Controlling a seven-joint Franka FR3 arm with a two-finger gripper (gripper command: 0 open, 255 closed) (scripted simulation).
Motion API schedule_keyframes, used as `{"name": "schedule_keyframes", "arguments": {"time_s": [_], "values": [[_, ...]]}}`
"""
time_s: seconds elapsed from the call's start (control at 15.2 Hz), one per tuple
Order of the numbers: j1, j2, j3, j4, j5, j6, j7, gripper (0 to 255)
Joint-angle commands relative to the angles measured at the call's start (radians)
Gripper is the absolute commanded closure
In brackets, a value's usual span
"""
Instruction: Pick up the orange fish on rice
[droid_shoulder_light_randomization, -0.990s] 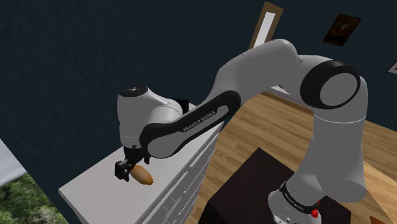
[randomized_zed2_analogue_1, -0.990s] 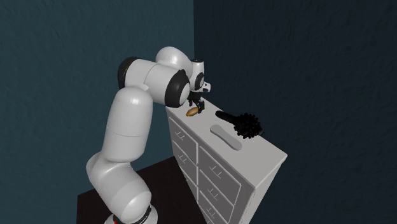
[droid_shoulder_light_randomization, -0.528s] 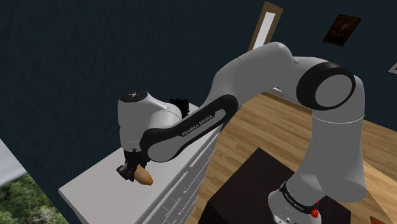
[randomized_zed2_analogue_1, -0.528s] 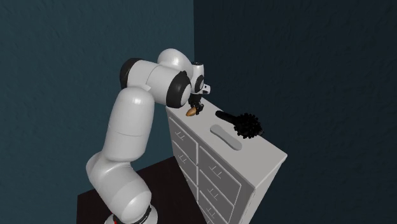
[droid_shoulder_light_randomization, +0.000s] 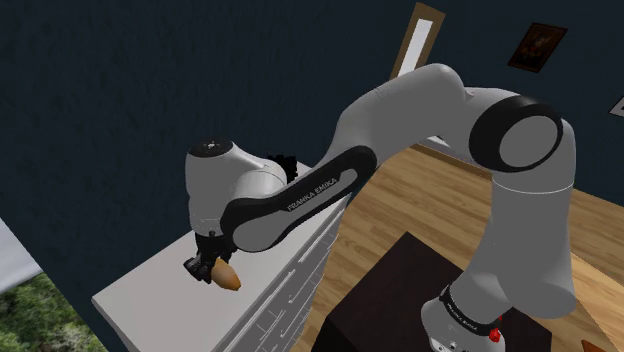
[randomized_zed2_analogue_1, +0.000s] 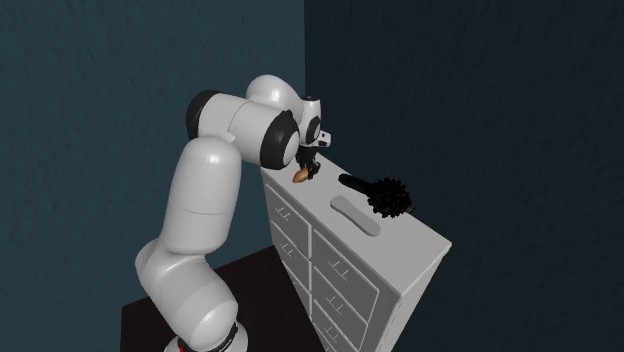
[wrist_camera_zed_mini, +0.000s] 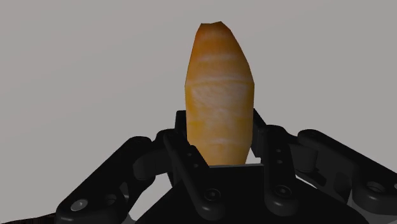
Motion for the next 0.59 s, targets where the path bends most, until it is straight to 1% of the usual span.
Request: {"name": "schedule_keyframes", "arguments": {"time_s": [0.0, 0.53], "values": [[-0.002, -0.013, 0.004, 0.006, 0.006, -0.019, -0.002, 255], [-0.013, -0.071, 0.02, 0.034, 0.033, -0.102, -0.016, 255]]}}
